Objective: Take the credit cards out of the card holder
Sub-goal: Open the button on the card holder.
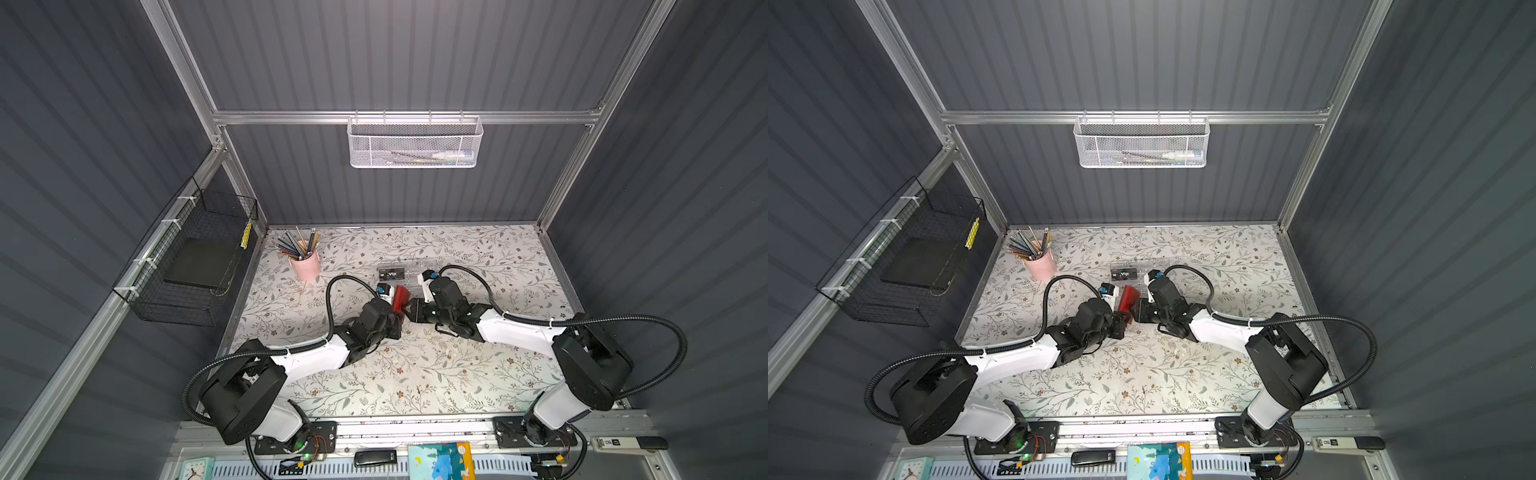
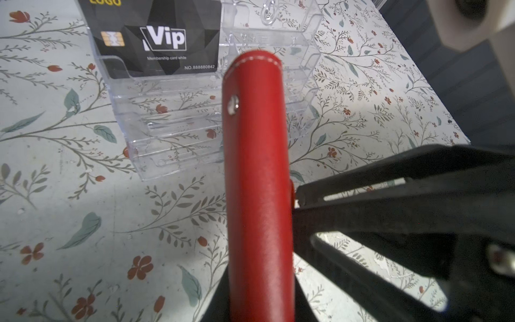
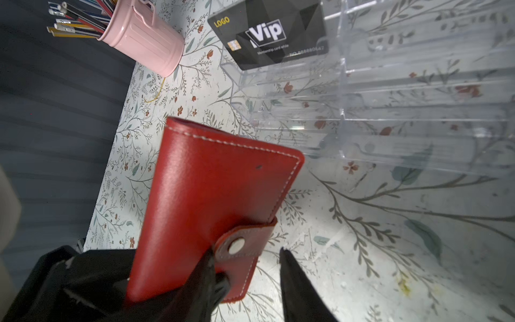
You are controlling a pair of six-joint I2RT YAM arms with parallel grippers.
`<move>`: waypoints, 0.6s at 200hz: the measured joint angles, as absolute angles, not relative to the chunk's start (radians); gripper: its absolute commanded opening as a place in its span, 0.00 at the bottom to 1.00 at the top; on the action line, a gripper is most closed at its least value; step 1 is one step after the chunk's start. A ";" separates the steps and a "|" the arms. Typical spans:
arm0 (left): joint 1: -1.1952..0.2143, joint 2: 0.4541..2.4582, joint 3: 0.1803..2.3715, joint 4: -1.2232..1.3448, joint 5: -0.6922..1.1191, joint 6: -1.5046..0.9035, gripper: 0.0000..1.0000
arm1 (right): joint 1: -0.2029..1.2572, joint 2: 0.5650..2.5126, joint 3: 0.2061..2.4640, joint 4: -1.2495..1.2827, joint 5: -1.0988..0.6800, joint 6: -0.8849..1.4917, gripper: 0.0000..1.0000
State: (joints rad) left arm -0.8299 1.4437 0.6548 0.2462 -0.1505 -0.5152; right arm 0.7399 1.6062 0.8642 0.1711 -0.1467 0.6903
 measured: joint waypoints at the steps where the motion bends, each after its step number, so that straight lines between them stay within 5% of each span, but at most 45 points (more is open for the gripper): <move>1: -0.830 1.444 0.655 0.246 -0.150 -0.515 0.00 | 0.740 1.607 0.864 0.171 -0.147 0.691 0.38; 120: -0.833 1.437 0.649 0.262 -0.170 -0.520 0.00 | 0.745 1.627 0.933 0.133 -0.096 0.688 0.21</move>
State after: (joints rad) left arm -0.8326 1.4368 0.6487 0.2623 -0.1703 -0.5198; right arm 0.7452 1.6272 0.9329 0.1326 -0.0959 0.6880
